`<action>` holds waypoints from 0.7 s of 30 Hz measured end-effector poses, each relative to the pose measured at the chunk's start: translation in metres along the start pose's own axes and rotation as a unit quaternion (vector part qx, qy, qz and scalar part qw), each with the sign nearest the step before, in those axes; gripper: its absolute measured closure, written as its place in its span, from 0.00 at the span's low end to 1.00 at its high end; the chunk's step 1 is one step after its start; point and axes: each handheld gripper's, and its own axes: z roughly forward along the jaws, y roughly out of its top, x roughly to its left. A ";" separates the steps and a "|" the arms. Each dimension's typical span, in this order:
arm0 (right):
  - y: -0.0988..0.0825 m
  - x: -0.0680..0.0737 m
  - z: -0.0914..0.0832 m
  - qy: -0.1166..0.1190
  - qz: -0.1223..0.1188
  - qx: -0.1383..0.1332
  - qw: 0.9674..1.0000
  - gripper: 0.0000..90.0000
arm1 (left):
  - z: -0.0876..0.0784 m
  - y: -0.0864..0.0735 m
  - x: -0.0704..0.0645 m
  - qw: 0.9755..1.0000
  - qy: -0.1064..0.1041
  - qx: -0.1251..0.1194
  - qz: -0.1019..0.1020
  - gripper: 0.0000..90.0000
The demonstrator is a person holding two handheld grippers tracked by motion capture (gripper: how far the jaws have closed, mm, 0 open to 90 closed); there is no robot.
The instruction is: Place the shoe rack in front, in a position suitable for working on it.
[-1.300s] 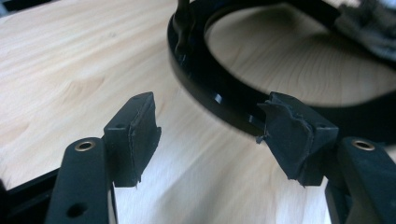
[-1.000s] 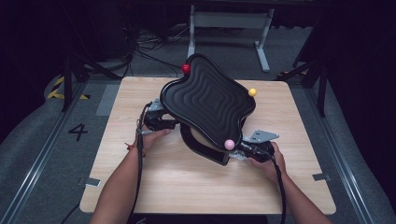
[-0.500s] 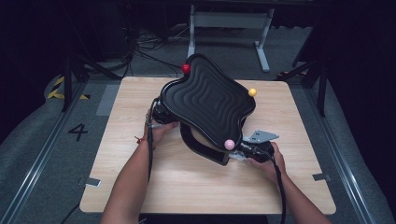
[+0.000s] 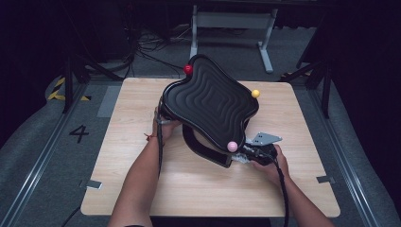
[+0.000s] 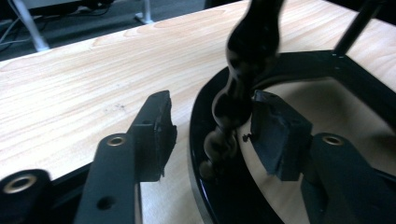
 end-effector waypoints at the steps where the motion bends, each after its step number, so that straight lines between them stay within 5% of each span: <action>1: 0.000 0.000 0.000 -0.001 -0.001 0.000 1.000 0.84 | 0.001 0.001 0.000 1.000 0.001 -0.002 0.001 0.60; 6: -0.001 0.001 -0.001 0.001 -0.001 0.000 1.000 0.84 | 0.002 0.004 -0.005 1.000 -0.026 -0.010 0.012 0.83; 10: -0.001 0.001 -0.004 0.000 0.000 0.001 1.000 0.84 | 0.000 0.002 -0.008 1.000 0.007 -0.019 0.015 0.83; 16: -0.003 0.001 -0.016 0.002 -0.006 0.003 1.000 0.87 | -0.010 -0.001 -0.008 1.000 0.012 -0.009 0.019 0.83; 21: -0.007 0.013 -0.031 0.045 -0.013 0.018 0.999 0.89 | -0.018 -0.005 -0.008 1.000 0.020 0.000 0.021 0.83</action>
